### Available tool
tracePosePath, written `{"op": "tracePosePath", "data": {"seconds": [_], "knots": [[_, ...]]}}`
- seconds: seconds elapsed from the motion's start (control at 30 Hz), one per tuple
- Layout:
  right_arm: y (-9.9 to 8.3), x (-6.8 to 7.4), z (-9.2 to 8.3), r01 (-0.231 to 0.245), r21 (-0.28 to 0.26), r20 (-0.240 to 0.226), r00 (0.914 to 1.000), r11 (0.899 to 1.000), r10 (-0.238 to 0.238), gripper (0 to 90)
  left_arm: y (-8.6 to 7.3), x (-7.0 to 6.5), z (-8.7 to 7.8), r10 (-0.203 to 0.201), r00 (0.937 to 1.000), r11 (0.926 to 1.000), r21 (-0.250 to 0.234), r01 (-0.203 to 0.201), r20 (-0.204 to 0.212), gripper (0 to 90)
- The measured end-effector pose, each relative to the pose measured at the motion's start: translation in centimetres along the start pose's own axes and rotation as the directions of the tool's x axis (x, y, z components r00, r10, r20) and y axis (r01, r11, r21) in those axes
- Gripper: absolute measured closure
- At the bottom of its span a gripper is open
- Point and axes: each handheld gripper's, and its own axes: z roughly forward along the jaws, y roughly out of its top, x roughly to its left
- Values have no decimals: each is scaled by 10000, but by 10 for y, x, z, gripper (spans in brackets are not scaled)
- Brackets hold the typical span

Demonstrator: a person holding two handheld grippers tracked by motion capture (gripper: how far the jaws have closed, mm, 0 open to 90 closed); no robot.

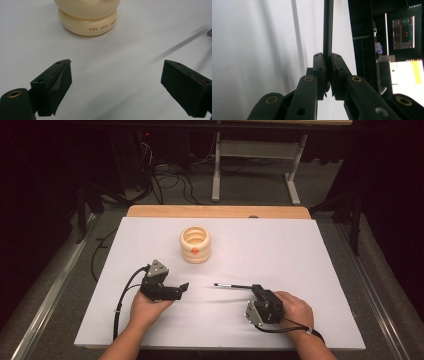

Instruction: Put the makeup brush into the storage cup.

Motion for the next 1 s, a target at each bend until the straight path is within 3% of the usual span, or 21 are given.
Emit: {"op": "tracePosePath", "data": {"seconds": [0.2,0.33,0.4,0.5,0.6,0.83,0.9,0.97,1.0], "knots": [[-2,-2,0,-850,-5,-204,9962,9964,850,861,-6,1,-2,14,9998,9988,-488,-6,178,108],[-5,-5,0,-1556,-31,-325,9873,9878,1554,861,-7,2,-4,-164,9995,9961,-860,188,285,106],[-7,-6,0,-2014,-4,-450,9785,9795,2011,861,-8,2,-5,-145,9994,9953,-957,175,318,105],[-12,-9,2,-2768,87,-594,9591,9609,2768,861,-8,3,-5,-222,9985,9940,-1055,274,500,104],[-17,-11,3,-3584,95,-782,9304,9335,3580,861,-7,5,-6,-332,9984,9909,-1292,390,467,104],[-23,-15,3,-4719,-100,-903,8785,8816,4692,861,-8,5,-7,-153,9989,9899,-1403,215,449,111],[-23,-16,3,-5065,-151,-934,8591,8621,5031,861,-8,5,-7,-114,9988,9901,-1391,178,467,126],[-25,-16,3,-5534,-187,-1009,8296,8327,5491,861,-9,4,-7,-78,9991,9899,-1411,136,420,141],[-25,-16,4,-5693,-199,-1040,8188,8219,5646,861,-9,4,-8,-58,9992,9896,-1431,116,406,141]]}}
